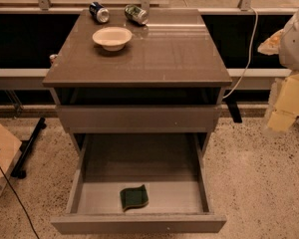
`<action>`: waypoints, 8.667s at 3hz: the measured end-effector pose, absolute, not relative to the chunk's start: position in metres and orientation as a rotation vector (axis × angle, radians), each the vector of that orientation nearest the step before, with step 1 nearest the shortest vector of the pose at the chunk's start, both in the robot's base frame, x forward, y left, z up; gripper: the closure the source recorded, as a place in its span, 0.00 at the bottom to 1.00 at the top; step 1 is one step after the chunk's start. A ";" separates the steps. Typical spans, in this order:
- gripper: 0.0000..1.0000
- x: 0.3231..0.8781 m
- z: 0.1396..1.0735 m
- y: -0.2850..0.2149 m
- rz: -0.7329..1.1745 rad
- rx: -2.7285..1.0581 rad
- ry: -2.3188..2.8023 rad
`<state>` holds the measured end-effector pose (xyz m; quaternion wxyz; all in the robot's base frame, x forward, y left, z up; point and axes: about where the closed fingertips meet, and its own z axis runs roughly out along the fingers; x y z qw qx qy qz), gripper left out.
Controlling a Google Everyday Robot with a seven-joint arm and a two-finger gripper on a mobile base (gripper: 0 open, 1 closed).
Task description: Pick sponge from middle drawer and place on counter
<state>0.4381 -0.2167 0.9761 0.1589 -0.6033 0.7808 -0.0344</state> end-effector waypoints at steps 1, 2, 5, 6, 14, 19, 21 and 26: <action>0.00 0.438 0.976 -0.217 -0.098 -1.725 2.232; 0.00 0.461 0.962 -0.188 -0.018 -1.667 2.117; 0.00 0.473 0.884 -0.161 0.054 -1.797 2.032; 0.00 0.487 0.838 -0.150 0.126 -1.810 1.962; 0.00 0.510 0.625 -0.080 0.510 -1.626 1.818; 0.00 0.527 0.484 -0.002 0.644 -1.685 1.842; 0.00 0.527 0.422 0.007 0.789 -1.597 1.895; 0.65 0.511 0.374 0.027 0.960 -1.488 1.899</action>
Offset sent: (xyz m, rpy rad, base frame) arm 0.0606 0.0990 -0.1165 0.4379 -0.0455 0.1916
